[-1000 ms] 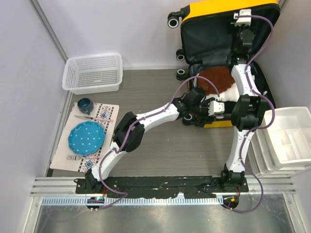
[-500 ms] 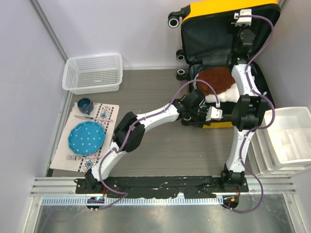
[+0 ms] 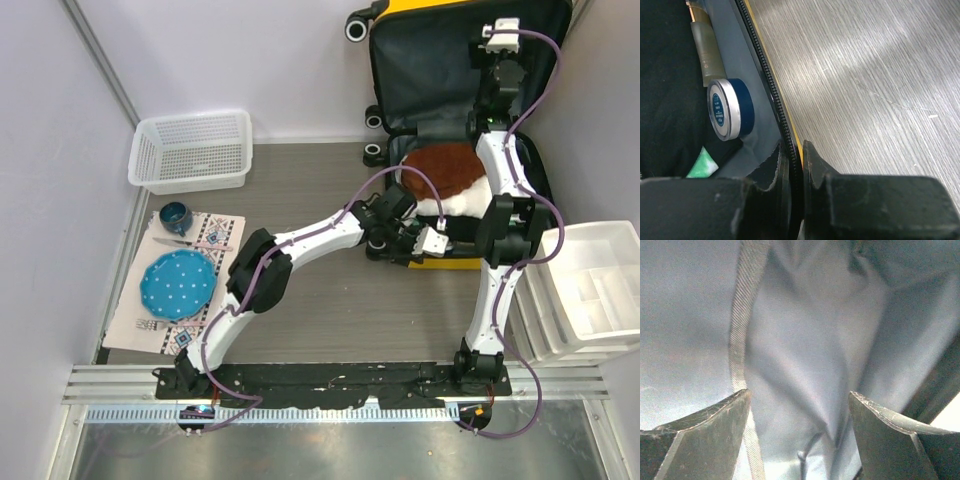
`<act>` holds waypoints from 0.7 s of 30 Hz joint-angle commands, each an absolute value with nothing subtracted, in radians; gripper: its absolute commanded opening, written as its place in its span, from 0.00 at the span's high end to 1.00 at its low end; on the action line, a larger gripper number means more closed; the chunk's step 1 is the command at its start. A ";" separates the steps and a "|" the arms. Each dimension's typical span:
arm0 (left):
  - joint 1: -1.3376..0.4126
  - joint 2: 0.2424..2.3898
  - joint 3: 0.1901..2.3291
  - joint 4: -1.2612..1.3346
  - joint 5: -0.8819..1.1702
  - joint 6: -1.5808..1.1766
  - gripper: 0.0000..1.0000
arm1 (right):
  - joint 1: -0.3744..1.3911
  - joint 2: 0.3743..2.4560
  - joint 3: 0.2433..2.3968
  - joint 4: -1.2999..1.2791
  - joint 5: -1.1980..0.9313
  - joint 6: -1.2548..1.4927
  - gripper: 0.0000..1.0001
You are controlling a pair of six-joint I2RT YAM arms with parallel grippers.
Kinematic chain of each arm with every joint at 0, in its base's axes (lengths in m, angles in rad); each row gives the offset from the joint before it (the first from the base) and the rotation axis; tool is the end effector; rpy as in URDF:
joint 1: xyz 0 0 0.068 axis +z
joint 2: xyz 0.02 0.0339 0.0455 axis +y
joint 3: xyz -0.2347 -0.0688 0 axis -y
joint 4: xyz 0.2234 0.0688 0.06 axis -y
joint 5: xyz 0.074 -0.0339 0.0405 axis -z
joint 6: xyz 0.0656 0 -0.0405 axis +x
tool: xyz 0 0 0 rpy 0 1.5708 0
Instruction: Open, take out, and arrange the luggage
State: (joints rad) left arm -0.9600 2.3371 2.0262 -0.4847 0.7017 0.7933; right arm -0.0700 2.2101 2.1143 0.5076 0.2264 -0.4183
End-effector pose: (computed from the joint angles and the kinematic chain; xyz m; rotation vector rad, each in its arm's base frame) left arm 0.2524 -0.4344 0.1827 1.9678 1.1952 -0.9079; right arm 0.5123 -0.0507 0.3954 -0.0026 1.1882 -0.5615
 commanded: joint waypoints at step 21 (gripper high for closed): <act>-0.568 1.824 1.629 -0.132 0.684 0.178 0.00 | -0.100 1.932 1.741 0.531 -0.029 -0.348 0.13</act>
